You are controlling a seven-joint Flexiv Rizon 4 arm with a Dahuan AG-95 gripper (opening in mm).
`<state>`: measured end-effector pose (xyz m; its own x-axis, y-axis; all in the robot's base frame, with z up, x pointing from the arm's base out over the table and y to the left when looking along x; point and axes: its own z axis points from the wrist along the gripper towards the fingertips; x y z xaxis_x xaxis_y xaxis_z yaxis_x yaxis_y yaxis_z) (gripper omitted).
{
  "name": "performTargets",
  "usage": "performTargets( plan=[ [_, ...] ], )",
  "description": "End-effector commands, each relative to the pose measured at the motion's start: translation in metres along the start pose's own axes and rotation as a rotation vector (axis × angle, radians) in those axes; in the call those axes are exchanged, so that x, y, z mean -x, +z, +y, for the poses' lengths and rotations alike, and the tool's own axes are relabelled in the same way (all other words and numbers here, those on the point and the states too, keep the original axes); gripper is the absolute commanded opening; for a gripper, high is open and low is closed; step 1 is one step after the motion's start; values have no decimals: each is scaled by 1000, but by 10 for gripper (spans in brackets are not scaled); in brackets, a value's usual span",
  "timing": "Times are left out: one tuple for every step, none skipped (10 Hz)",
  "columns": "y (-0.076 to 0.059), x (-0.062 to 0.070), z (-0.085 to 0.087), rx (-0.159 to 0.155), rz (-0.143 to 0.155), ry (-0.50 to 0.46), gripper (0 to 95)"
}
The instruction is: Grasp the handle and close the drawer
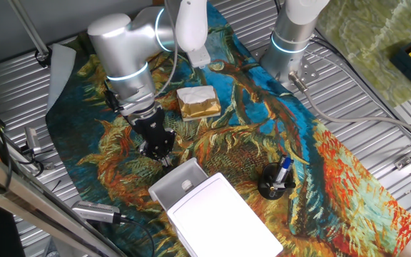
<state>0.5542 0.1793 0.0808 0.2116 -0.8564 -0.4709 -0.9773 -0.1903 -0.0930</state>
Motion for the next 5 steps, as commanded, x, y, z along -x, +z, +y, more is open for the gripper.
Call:
performTargets(
  plan=[
    [-3, -3, 0, 0, -1, -2, 190],
    [-4, -4, 0, 0, -3, -5, 380],
    [-6, -5, 0, 0, -5, -12, 570],
    [-8, -7, 0, 0, -6, -15, 570],
    [-11, -8, 0, -2, -13, -26, 570]
  ],
)
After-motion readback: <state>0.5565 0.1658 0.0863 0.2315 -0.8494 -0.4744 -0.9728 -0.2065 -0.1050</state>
